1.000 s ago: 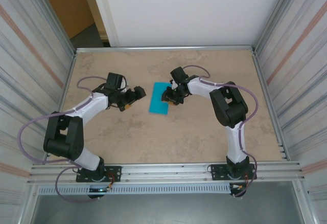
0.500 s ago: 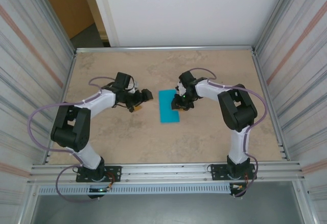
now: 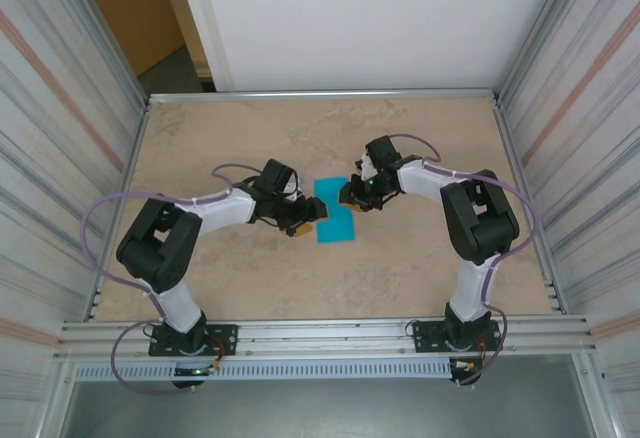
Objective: Fold a paper plane with a square sheet of paper (pick it up from the middle)
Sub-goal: Move the paper to the center of the table, then third fold the triangle at the center of the table.
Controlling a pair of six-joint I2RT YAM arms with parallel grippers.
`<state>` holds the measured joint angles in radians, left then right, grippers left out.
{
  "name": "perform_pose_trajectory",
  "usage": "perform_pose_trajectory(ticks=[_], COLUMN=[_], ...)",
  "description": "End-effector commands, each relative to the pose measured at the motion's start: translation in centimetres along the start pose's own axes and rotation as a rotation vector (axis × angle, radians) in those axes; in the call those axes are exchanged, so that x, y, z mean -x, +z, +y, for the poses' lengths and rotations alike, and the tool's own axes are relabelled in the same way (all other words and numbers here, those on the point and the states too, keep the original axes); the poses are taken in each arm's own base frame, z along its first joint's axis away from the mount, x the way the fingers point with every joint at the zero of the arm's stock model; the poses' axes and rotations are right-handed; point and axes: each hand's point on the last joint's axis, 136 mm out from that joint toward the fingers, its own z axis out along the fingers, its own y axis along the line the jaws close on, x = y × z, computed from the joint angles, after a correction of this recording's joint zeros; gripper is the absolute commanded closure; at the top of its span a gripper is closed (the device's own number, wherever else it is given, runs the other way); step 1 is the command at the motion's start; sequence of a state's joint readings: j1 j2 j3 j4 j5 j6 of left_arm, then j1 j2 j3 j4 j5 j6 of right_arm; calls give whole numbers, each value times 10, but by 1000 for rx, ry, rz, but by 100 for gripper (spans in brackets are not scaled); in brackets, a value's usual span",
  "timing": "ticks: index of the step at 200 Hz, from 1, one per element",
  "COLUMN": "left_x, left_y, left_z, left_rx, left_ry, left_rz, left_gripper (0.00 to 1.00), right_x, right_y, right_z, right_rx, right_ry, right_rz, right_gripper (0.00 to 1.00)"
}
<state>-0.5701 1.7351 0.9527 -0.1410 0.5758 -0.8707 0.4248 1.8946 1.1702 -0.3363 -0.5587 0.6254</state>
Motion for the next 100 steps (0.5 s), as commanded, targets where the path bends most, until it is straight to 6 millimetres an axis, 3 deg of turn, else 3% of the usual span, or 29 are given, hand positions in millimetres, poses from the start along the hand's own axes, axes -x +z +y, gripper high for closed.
perform_pose_trajectory(ticks=[1, 100], left_x=[-2, -6], left_y=[8, 18], left_z=[8, 20], left_rx=[8, 47], left_ry=[-30, -50], left_rz=[7, 43], left_gripper=[43, 56], right_x=[-5, -26], right_y=[10, 31], right_z=[-13, -68], right_rx=[5, -162], right_ry=[70, 94], right_rz=[40, 112], right_gripper=[75, 76])
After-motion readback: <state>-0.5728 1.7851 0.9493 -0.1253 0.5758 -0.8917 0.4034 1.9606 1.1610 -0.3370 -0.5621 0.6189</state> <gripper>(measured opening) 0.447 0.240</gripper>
